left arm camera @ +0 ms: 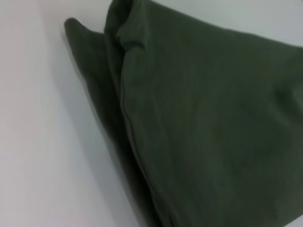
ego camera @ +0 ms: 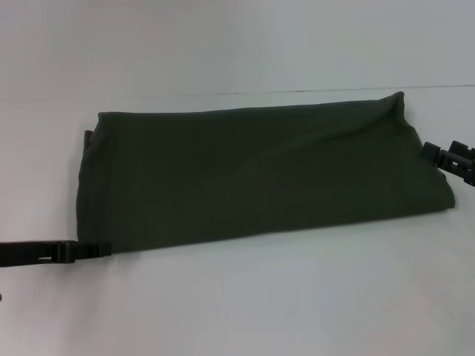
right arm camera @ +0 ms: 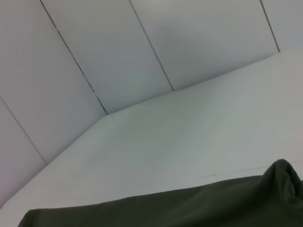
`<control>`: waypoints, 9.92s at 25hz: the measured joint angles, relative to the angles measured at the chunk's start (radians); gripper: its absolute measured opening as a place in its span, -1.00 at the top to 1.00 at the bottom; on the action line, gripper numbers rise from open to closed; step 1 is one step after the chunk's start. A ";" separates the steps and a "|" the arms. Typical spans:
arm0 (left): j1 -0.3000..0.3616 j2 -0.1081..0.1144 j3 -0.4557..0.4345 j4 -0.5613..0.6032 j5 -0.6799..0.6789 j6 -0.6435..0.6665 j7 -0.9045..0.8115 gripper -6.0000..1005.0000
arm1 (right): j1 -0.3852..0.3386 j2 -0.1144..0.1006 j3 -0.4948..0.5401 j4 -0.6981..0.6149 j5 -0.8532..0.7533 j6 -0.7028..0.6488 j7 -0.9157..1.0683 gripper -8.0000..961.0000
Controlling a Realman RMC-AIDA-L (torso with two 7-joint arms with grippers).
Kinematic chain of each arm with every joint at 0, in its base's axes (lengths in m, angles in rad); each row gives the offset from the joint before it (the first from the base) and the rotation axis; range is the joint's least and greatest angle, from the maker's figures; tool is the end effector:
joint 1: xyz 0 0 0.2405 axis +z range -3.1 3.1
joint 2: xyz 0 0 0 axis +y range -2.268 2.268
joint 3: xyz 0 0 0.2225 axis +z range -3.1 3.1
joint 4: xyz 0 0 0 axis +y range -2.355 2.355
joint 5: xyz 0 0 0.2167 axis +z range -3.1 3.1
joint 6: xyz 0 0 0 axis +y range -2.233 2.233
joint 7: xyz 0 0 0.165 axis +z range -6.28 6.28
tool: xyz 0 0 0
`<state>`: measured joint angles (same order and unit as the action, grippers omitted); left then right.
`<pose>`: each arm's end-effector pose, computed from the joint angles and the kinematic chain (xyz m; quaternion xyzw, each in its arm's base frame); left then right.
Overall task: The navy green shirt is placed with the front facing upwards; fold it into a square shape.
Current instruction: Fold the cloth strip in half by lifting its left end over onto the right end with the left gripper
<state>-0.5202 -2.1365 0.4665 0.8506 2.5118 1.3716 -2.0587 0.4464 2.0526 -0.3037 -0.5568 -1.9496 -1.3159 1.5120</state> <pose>-0.3126 0.3296 0.0206 -0.8069 -0.5422 -0.0931 0.2151 0.3217 0.3396 0.0551 -0.7757 0.4277 0.3190 0.3371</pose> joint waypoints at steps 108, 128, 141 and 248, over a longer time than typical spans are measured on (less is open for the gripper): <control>0.015 -0.003 0.009 0.039 -0.007 -0.021 0.071 0.89 | -0.071 0.021 -0.026 0.046 -0.091 0.163 0.085 0.96; 0.102 -0.001 -0.121 0.109 -0.022 0.139 0.191 0.89 | -0.177 0.034 0.083 0.029 -0.080 -0.022 -0.020 0.96; 0.163 -0.024 -0.136 0.169 -0.028 0.207 0.246 0.89 | -0.217 0.035 0.094 0.039 -0.081 -0.062 -0.057 0.96; 0.167 0.006 -0.188 0.158 0.001 0.277 0.318 0.74 | -0.188 0.034 0.037 0.052 -0.088 -0.217 -0.130 0.96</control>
<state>-0.3529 -2.1305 0.2783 1.0085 2.5129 1.6484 -1.7410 0.2589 2.0862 -0.2664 -0.5044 -2.0373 -1.5331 1.3817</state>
